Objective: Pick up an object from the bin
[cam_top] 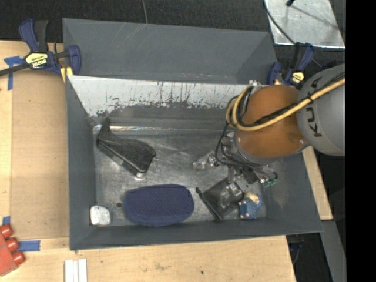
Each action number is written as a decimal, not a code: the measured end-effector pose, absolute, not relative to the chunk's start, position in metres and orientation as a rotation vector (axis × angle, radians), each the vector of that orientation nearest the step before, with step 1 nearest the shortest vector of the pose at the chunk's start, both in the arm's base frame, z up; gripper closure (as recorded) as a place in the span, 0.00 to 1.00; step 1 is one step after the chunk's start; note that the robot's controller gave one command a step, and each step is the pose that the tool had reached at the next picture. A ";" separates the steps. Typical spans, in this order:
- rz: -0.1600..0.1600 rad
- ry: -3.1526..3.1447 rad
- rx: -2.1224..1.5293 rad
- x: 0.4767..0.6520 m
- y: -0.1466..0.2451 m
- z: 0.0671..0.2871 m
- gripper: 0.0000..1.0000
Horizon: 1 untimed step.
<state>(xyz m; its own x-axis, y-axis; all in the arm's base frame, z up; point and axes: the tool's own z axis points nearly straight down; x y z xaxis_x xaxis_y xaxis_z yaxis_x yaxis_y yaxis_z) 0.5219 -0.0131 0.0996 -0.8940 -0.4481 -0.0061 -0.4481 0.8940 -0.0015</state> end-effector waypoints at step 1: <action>0.000 3.032 -0.823 0.500 -0.010 0.100 0.00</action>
Offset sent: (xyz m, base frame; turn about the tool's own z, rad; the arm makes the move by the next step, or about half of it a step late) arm -0.0220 0.0030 0.0003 -0.0675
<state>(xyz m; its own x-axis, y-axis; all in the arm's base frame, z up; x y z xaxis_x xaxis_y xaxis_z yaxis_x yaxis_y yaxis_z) 0.4999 -0.0104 0.1000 -0.8629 -0.5055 -0.0002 -0.5055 0.8629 0.0003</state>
